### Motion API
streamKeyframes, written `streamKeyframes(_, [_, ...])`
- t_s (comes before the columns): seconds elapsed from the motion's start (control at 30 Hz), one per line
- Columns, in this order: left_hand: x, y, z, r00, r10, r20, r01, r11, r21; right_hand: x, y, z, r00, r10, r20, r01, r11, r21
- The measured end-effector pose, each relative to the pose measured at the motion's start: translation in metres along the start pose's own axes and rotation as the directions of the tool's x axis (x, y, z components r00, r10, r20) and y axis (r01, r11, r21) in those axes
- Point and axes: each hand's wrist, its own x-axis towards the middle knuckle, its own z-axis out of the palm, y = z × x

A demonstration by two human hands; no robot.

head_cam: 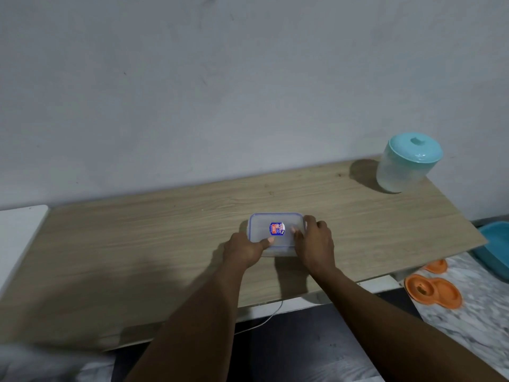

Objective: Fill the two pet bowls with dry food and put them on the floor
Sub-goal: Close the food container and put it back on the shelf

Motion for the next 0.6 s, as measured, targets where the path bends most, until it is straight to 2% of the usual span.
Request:
streamKeyframes(0.13, [0.005,-0.005,-0.005,0.999,0.015,0.038,-0.016,1.000,0.012,0.005,0.005,-0.003,1.000,-0.004,0.029,0.000,0.990,0.144])
streamKeyframes(0.27, [0.006,-0.005,-0.009,0.997,0.034,0.076,-0.035,0.999,0.008,0.012,0.006,-0.009,0.996,0.006,0.083,-0.019,0.988,0.156])
streamKeyframes(0.33, [0.007,-0.007,-0.010,0.998,0.051,0.046,-0.050,0.999,-0.022,0.015,0.009,-0.016,0.993,0.022,0.112,-0.042,0.983,0.180])
streamKeyframes(0.47, [0.003,-0.015,-0.015,0.992,0.080,-0.097,-0.091,0.988,-0.122,0.012,0.022,-0.019,0.982,0.087,0.168,-0.125,0.965,0.230])
streamKeyframes(0.6, [0.001,-0.018,-0.014,0.998,0.051,-0.037,-0.060,0.936,-0.346,0.008,0.024,-0.012,0.984,0.086,0.159,-0.126,0.958,0.259])
